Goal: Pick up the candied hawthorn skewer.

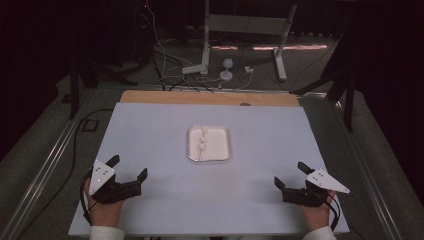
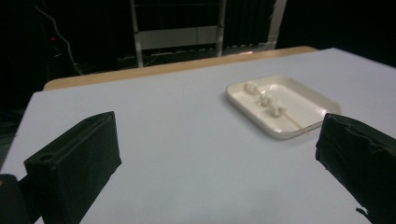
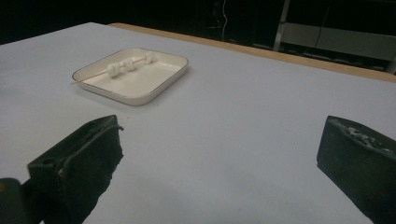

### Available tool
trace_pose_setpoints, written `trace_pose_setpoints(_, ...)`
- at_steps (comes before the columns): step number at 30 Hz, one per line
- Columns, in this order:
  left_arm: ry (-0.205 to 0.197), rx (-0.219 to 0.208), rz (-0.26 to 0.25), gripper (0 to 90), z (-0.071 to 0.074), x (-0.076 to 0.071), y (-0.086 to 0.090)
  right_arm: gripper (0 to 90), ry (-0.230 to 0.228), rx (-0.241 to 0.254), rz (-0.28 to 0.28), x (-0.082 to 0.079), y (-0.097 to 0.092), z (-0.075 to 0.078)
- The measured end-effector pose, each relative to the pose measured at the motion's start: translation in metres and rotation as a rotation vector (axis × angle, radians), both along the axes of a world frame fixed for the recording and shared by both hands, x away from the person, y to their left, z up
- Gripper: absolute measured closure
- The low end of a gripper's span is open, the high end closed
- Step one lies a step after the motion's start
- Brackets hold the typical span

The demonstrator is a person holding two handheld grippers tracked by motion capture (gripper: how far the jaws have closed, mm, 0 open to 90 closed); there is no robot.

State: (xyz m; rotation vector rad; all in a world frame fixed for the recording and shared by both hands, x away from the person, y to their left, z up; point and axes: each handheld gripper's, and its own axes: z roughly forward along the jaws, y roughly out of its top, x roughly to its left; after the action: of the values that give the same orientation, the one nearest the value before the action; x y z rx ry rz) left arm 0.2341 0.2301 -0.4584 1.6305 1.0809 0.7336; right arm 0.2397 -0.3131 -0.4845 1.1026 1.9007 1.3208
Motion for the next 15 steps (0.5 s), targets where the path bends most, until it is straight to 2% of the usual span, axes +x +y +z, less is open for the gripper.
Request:
trace_pose_setpoints(3, 0.006, 0.008, -0.004, 0.4, 0.004, 0.005, -0.004, 0.0, 0.000, 0.000, 0.000, 0.000, 0.000, 0.000)
trace_pose_setpoints(7, 0.014, -0.007, -0.017, 0.4, 0.007, 0.013, -0.011, 0.0, 0.001, -0.001, 0.001, 0.000, 0.001, -0.001)
trace_pose_setpoints(15, 0.049, 0.000, -0.033, 0.5, 0.010, 0.033, -0.030, 0.0, 0.006, 0.000, 0.000, 0.000, 0.001, -0.001)
